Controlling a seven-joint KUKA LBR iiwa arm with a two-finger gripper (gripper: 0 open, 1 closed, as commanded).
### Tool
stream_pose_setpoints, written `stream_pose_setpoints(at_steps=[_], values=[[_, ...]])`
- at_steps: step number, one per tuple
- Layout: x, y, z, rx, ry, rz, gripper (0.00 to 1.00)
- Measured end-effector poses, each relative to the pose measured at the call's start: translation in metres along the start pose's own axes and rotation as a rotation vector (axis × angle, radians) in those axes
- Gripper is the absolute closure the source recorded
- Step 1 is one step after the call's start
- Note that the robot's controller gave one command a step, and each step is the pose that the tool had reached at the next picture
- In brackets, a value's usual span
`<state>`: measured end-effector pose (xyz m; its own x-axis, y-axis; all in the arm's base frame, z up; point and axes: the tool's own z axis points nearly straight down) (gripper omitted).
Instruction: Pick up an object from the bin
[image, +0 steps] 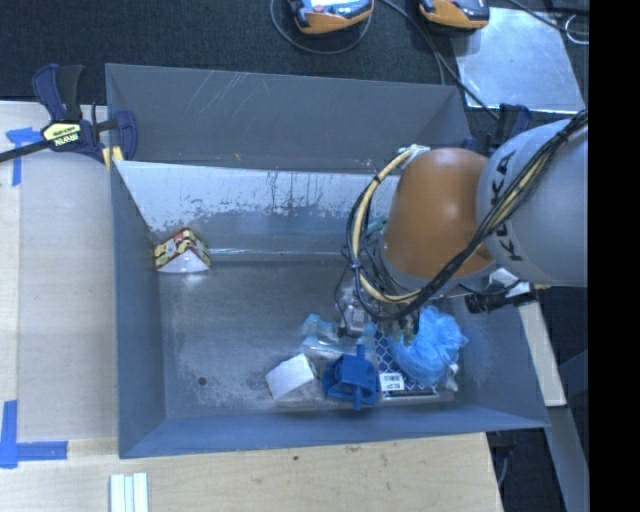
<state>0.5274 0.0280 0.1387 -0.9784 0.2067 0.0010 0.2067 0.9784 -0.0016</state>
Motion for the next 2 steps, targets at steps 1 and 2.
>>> stream_pose_setpoints(at_steps=[1,2], values=[[-0.0236,0.0054,0.0119,-0.001,-0.004,0.381,0.0],[-0.0245,0.0059,0.0126,-0.001,-0.004,0.396,0.0]])
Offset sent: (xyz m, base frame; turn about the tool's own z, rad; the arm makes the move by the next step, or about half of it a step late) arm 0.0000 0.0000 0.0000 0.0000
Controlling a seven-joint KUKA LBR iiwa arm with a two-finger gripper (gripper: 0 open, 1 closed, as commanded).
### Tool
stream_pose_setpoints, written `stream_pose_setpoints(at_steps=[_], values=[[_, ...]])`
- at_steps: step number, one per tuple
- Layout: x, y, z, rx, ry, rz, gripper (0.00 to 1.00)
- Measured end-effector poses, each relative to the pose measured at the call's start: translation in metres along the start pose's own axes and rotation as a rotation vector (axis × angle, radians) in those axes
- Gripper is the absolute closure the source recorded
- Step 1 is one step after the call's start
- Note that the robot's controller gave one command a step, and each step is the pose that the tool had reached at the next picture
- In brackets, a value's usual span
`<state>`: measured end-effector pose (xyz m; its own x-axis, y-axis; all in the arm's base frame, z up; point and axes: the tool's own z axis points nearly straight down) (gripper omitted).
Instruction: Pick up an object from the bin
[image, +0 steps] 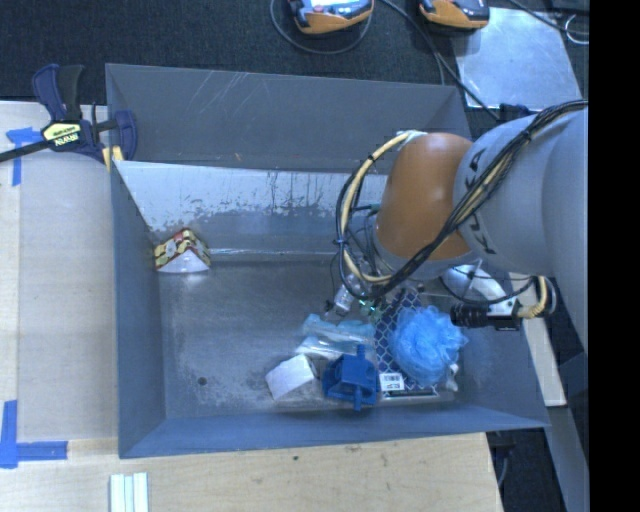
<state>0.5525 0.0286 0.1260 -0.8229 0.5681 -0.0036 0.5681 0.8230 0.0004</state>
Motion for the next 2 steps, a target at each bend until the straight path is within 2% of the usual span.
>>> stream_pose_setpoints(at_steps=[1,2], values=[[0.018,0.003,0.012,0.0,-0.001,-0.349,0.0],[0.015,-0.019,0.025,-0.001,-0.001,0.107,1.0]])
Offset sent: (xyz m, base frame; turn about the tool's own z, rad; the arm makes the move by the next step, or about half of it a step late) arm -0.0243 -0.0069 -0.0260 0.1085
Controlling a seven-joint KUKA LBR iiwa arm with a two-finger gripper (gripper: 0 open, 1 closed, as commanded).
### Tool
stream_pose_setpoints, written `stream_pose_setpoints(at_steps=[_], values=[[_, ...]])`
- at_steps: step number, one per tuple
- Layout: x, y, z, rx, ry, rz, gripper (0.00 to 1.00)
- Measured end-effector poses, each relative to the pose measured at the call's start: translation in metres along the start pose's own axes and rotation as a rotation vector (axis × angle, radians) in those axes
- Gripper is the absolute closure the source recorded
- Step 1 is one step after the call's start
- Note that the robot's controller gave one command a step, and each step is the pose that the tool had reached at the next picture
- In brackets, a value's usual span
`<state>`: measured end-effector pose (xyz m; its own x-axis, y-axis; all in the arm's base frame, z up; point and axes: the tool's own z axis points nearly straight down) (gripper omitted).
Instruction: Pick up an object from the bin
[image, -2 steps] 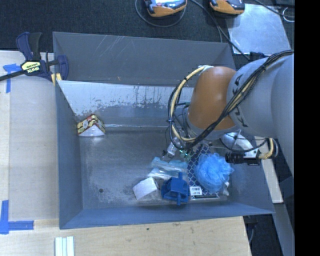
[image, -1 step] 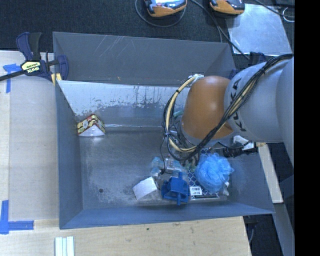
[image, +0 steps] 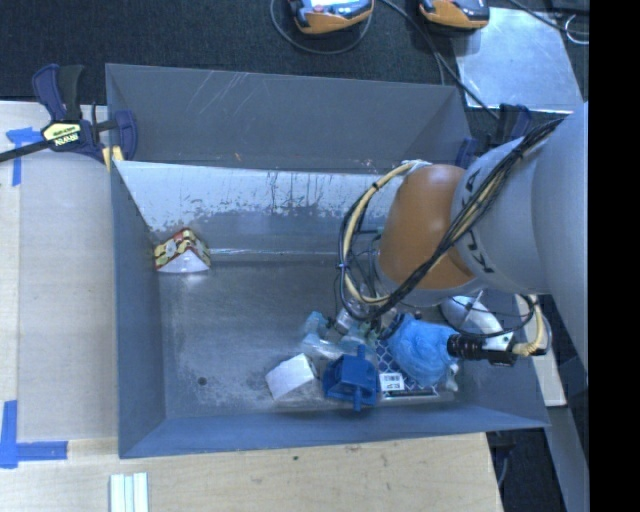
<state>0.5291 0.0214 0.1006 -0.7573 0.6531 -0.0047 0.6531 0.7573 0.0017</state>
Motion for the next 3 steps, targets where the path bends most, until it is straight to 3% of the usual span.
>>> stream_pose_setpoints(at_steps=[1,2,3], values=[[0.0,0.0,0.0,0.0,0.0,0.0,1.0],[-0.025,0.024,-0.065,-0.005,-0.007,-0.047,1.0],[-0.012,0.017,-0.157,-0.006,-0.007,-0.093,1.0]])
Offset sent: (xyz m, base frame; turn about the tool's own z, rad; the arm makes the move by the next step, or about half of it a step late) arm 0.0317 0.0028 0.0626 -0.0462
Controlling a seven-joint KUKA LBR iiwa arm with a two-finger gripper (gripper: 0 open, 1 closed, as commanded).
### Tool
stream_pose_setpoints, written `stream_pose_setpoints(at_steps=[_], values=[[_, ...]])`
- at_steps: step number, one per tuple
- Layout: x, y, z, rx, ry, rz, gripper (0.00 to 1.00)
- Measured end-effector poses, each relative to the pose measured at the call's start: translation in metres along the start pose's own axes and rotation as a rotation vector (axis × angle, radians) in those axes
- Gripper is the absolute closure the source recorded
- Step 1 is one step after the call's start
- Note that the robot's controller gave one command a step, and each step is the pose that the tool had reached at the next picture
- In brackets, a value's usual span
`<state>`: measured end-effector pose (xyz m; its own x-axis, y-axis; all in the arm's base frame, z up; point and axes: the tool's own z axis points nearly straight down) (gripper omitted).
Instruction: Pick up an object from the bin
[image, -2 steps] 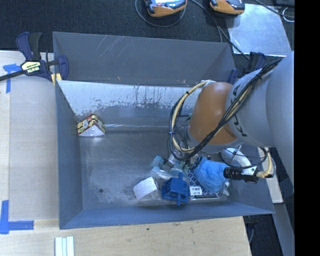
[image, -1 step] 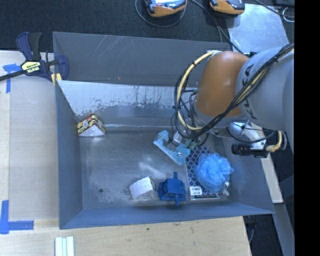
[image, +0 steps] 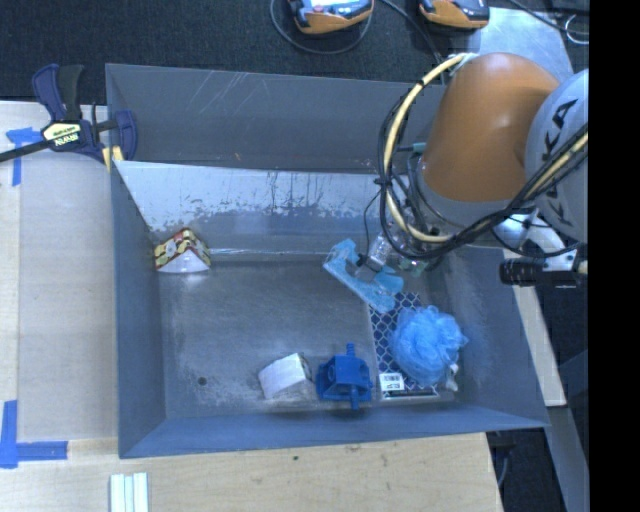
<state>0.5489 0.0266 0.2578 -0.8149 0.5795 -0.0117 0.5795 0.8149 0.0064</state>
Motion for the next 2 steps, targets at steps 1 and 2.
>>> stream_pose_setpoints(at_steps=[1,2], values=[[-0.02,-0.005,0.02,0.002,-0.001,0.023,1.0],[0.012,-0.002,0.047,0.001,0.002,-0.21,1.0]])
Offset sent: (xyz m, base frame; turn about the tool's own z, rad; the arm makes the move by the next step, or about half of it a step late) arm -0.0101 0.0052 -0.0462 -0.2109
